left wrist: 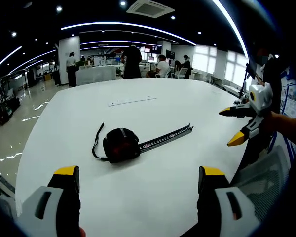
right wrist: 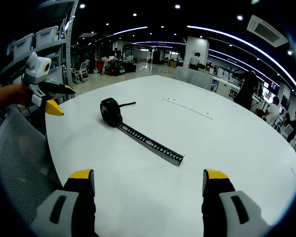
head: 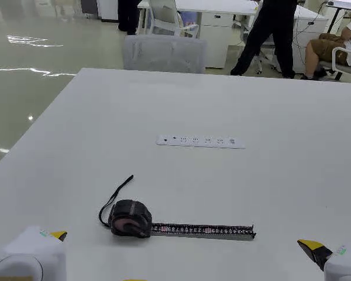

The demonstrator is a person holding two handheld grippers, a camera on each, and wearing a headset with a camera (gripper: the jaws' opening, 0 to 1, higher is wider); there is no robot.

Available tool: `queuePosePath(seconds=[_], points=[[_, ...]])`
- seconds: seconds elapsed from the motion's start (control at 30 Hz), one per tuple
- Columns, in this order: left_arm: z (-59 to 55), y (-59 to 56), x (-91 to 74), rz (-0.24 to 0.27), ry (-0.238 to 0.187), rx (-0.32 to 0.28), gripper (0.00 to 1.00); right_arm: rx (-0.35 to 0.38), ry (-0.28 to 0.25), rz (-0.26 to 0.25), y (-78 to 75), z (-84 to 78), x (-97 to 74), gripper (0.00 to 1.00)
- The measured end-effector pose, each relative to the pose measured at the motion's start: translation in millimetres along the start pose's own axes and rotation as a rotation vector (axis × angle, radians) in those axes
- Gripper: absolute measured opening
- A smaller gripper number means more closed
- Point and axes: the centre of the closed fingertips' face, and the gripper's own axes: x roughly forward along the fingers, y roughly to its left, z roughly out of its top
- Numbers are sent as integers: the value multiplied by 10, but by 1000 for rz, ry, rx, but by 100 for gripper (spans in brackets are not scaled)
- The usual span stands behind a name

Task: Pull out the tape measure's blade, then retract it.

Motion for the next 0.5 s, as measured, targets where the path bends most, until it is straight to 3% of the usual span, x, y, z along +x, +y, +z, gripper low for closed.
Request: queuePosePath(seconds=[0.5], points=[[46,101,182,109,-9,-52,99,-51,5,14,-40,2,3,85]])
